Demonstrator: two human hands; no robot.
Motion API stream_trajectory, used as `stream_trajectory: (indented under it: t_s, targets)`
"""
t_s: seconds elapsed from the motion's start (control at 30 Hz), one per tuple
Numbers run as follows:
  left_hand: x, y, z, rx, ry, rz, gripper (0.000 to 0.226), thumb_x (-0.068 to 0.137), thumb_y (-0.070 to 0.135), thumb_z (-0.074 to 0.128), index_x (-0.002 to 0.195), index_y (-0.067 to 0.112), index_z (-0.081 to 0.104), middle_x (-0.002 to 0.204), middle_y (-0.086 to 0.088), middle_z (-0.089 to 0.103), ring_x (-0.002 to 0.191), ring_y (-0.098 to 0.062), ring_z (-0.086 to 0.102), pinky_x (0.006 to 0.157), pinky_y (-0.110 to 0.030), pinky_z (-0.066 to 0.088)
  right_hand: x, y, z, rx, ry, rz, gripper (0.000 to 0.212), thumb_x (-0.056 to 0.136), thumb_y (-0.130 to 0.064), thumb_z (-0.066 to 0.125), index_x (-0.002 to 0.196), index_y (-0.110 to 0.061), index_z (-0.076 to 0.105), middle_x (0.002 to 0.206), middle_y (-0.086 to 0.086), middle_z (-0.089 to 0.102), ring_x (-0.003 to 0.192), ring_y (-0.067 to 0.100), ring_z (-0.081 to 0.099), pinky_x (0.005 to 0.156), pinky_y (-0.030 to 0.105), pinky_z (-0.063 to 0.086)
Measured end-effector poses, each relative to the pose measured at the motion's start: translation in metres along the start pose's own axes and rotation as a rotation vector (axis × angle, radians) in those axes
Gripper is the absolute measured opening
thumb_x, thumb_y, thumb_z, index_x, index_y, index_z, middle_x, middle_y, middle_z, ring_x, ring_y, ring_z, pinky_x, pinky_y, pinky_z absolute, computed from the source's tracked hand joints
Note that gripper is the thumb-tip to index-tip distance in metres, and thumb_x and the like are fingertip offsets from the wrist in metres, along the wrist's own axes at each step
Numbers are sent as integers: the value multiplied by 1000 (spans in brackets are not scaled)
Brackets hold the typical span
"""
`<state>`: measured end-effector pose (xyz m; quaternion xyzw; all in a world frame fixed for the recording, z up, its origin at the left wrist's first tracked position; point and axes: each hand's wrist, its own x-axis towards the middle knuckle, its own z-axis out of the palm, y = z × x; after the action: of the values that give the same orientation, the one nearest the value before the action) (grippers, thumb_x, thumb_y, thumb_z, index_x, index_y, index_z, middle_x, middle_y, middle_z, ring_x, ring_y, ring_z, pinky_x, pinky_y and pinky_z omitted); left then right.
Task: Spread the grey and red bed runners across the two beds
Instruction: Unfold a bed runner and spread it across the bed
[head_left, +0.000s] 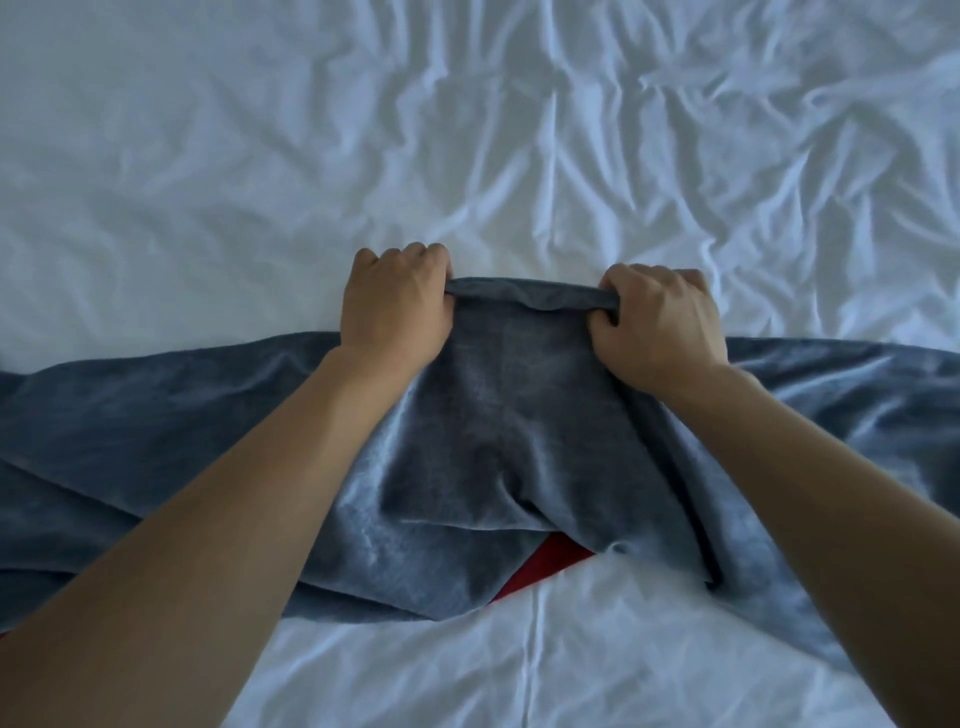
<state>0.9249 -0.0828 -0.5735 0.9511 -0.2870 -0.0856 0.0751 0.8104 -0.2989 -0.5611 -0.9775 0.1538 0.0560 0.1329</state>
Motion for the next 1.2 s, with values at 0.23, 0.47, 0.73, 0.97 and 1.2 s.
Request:
stream_trajectory:
  t_s: [0.23,0.47,0.73,0.97,1.2]
  targets:
    - [22,1,-1,3,-14,-23,11,94,20,56,100,14,60,94,-4,65,84,-29,59,85,-39,34,23,6,9,-54,-2,34,9,85,-9,54,86,-9,63,80,5,63,77,27,52,89,34,29]
    - [42,6,4,-8,18,-28,12,94,17,54,103,12,61,97,-5,66,85,-30,60,88,-41,36,36,7,14,-75,15,79,8,85,-9,53,88,-8,60,83,6,61,81,30,55,93,38,32]
    - [-9,-9,-10,25,25,-81,33,93,40,57,106,10,56,96,-7,62,88,-29,58,87,-42,40,14,-36,-2,-20,91,-66,36,82,-20,58,117,-11,60,105,6,63,101,29,56,103,41,33]
    - [-72,-76,-45,67,93,-207,38,91,38,61,115,10,56,109,-8,61,99,-28,57,91,-40,41,11,-129,-1,-21,84,-271,39,85,-16,55,123,-10,62,114,9,63,107,31,55,107,41,30]
    - [-116,-172,-65,71,138,-277,23,96,27,54,114,14,60,110,-3,62,99,-24,57,91,-38,40,14,-241,24,-77,47,-423,27,93,-23,52,110,-12,68,108,7,66,103,29,57,106,39,31]
